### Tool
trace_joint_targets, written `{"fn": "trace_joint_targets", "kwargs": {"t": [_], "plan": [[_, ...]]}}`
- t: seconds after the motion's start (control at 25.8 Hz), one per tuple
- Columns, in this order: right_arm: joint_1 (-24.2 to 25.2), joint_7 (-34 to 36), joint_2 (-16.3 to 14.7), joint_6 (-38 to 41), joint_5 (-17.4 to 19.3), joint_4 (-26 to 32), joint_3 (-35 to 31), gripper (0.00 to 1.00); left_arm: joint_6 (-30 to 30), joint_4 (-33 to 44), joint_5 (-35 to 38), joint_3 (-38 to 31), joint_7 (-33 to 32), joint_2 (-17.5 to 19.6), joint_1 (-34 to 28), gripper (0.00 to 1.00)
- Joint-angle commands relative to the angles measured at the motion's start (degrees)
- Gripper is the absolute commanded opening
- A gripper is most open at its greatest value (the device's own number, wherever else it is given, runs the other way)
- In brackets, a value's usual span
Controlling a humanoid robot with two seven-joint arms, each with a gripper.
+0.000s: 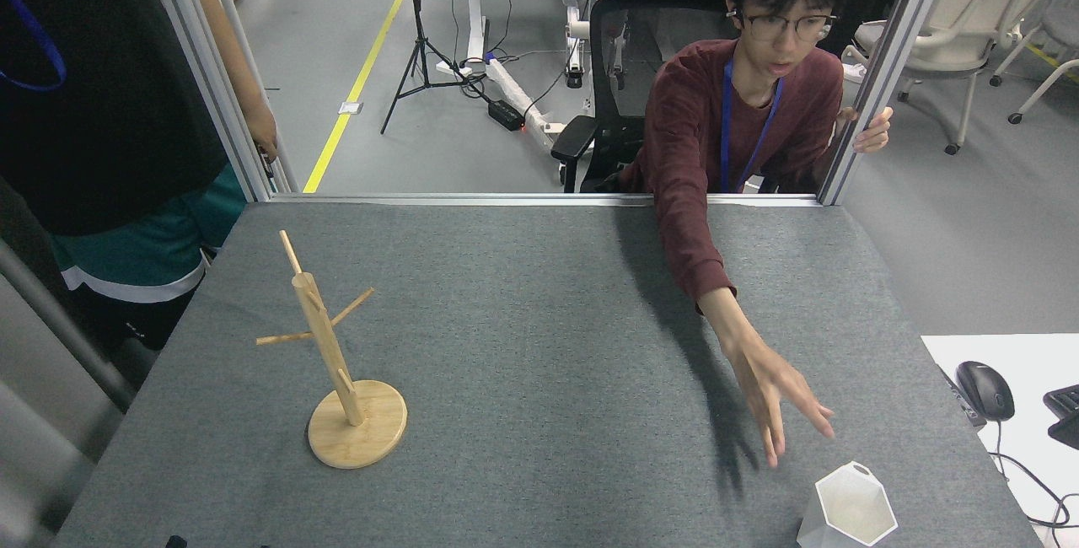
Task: Hang cup on storage rack
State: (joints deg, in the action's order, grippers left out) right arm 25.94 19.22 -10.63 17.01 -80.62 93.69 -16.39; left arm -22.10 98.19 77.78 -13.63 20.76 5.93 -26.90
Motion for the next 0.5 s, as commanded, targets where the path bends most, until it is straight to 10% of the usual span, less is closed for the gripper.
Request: {"fn": "trace_joint_targets", "kwargs": {"t": [0.0,0.46], "plan": [[-0.01,0.03,-0.09,0.13,0.03,0.00,0.04,0.98,0.04,0.07,0.00,0.01,-0.02,0.05,0.00,1.00],[-0.45,-0.41,0.17,-0.58,-0.24,-0.79,0.13,0.98,1.54,-1.24,-0.79,0.01,-0.02,-0.04,0.00,1.00]]}}
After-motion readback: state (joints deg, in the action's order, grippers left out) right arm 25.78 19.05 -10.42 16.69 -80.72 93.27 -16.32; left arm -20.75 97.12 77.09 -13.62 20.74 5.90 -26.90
